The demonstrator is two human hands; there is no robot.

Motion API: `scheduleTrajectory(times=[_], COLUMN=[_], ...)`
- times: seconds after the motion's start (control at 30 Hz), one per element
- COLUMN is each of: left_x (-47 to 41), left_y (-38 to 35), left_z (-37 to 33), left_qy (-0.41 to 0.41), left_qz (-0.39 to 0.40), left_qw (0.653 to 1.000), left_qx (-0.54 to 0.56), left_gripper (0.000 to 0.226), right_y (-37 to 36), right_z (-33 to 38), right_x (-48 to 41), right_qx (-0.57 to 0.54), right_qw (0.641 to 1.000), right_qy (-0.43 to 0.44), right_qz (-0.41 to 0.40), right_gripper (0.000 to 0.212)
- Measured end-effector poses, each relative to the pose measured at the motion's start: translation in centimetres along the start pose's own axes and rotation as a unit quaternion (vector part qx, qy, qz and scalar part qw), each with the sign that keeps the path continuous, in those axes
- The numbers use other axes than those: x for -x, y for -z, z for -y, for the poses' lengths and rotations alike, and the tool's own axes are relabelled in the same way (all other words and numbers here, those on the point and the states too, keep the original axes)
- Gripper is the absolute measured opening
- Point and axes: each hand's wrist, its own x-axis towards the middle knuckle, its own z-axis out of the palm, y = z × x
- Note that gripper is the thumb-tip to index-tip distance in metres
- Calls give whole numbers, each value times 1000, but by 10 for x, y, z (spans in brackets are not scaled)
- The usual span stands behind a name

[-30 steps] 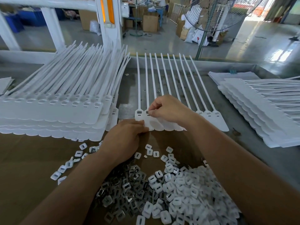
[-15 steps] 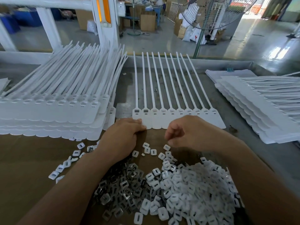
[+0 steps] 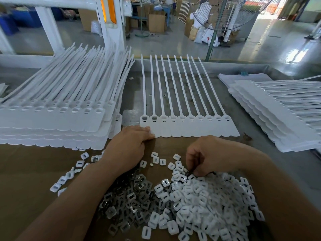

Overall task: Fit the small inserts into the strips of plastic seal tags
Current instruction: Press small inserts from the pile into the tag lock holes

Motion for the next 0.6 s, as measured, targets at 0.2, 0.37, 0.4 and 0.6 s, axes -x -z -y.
scheduleTrajectory(times=[0.2, 0.37, 0.4, 0.6], left_x=[0, 0, 0, -1], left_y=[1, 0, 0, 0], left_z=[0, 0, 0, 1], left_qy=[4, 11, 12, 11], left_qz=[5, 12, 13, 16], left_qw=[1000, 1000, 1000, 1000], left_qx=[0, -1, -1, 2], left_gripper=[44, 45, 45, 44], right_y=[4, 5, 5, 4], right_z=[-2, -2, -2, -1], right_x=[2, 4, 4, -1], right_qx=[-25, -79, -87, -75], right_qw=[999, 995, 995, 996], right_qy=[4, 15, 12, -2], right_qz=[-26, -52, -53, -43], right_gripper=[20, 16, 16, 21])
